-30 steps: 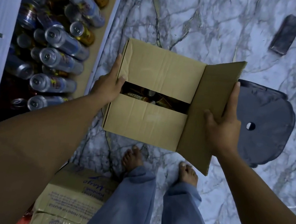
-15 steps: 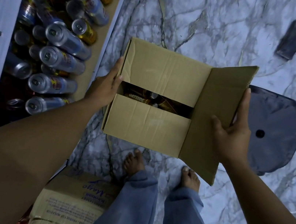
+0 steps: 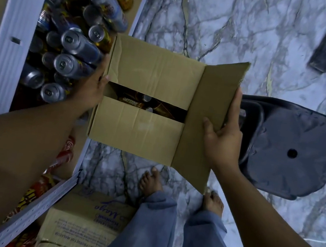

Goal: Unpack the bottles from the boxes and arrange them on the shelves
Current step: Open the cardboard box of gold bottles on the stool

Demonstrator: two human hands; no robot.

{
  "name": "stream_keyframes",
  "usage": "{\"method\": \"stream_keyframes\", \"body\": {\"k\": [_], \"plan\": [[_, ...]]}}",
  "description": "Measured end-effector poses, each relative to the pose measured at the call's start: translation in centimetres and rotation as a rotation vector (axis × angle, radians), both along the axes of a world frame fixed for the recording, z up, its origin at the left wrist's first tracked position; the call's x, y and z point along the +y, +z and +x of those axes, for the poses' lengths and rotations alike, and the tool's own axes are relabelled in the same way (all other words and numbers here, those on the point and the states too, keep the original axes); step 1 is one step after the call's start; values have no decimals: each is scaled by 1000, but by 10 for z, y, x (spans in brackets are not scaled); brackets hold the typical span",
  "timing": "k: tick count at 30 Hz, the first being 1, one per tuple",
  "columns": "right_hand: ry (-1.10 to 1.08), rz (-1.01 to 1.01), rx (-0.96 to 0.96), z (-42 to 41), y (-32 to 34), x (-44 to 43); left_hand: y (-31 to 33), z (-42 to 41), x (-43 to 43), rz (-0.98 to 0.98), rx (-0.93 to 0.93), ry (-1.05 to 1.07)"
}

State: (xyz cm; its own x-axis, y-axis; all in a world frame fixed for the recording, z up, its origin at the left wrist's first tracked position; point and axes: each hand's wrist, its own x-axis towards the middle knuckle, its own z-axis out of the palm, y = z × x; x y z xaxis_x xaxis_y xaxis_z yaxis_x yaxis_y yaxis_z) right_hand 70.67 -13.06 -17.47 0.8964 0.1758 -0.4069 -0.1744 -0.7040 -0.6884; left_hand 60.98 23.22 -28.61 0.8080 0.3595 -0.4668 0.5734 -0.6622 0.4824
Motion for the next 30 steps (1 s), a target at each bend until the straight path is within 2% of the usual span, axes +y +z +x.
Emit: {"method": "stream_keyframes", "body": {"k": [6,10,12,16,19,21,26,30], "plan": [[-22,54,37,-9,-6,14,7,-1,11,85,16,76],[-16,-17,2,-6,-14,7,18,2,-5,111,44,147],[43,-115,-62,-5,-14,9,25,4,-15,98,63,172],[230,-475,-295,-4,-29,4,31,2,-28,92,118,178],[376,-604,-271,-8,-41,1,26,-4,-31,96,113,180],[398,-538,-156,-12,-48,6,24,-5,-34,91,99,196],[201,-112,262,-9,-56,34,20,-6,-38,74,97,224],[253,-93,339,7,-72,48,16,-7,-36,54,75,214]]}}
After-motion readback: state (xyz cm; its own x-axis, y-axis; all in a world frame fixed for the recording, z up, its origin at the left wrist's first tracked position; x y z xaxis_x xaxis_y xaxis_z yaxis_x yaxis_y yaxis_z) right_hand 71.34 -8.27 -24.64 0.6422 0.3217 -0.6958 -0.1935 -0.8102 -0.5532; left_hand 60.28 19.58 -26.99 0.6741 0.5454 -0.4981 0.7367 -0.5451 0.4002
